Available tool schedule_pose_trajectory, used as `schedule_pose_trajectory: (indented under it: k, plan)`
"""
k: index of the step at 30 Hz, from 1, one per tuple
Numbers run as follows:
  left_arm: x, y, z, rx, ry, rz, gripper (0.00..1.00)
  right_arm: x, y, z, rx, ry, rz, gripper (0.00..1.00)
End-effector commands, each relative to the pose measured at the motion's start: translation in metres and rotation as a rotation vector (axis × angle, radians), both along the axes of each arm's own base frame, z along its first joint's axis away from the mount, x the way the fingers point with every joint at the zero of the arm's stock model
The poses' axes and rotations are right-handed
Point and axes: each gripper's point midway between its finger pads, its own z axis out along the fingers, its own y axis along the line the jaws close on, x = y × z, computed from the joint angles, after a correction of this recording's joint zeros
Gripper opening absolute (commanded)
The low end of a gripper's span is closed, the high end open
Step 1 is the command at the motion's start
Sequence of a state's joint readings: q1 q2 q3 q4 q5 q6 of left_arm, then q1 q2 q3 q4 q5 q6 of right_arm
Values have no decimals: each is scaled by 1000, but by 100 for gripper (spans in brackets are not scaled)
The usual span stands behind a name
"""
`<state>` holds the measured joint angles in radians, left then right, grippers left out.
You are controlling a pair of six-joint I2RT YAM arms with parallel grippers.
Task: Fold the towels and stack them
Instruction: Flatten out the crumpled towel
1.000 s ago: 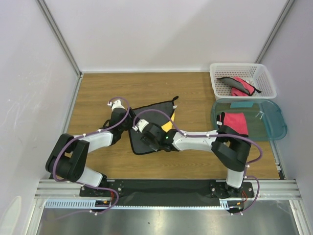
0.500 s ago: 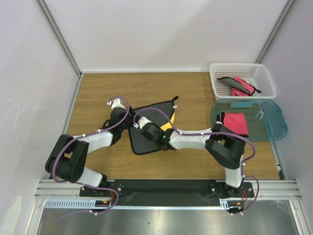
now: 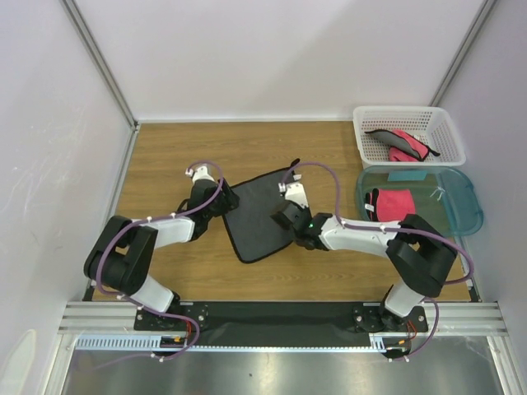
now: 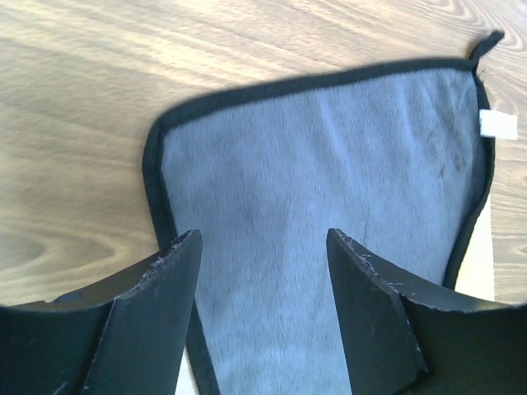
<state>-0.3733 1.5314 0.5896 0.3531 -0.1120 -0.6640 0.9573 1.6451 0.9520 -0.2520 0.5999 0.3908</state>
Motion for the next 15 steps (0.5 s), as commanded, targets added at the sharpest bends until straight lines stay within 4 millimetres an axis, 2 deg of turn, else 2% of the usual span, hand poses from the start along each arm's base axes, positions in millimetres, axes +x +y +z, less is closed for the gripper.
schedule_pose_trajectory:
  k: [1,6,9,11,12,13,15]
  plan:
    - [18,-18,21,-55,-72,-21,68,-8,-22,4,93,-33,-207,0]
    - [20,-26,17,-47,-64,-28,68,-23,-55,-9,138,-37,-388,1]
    - [21,-28,13,-46,-55,-29,67,-27,-70,-7,184,-58,-458,0]
    - [20,-31,13,-66,-64,-25,67,-28,-72,-5,231,-66,-474,0]
    - [20,-32,14,-74,-66,-24,66,-28,-71,3,281,-71,-476,0]
    - [20,-34,17,-79,-72,-30,66,-32,-76,-2,289,-63,-480,0]
    - [21,-41,22,-81,-79,-52,66,-32,-71,7,381,-56,-473,0]
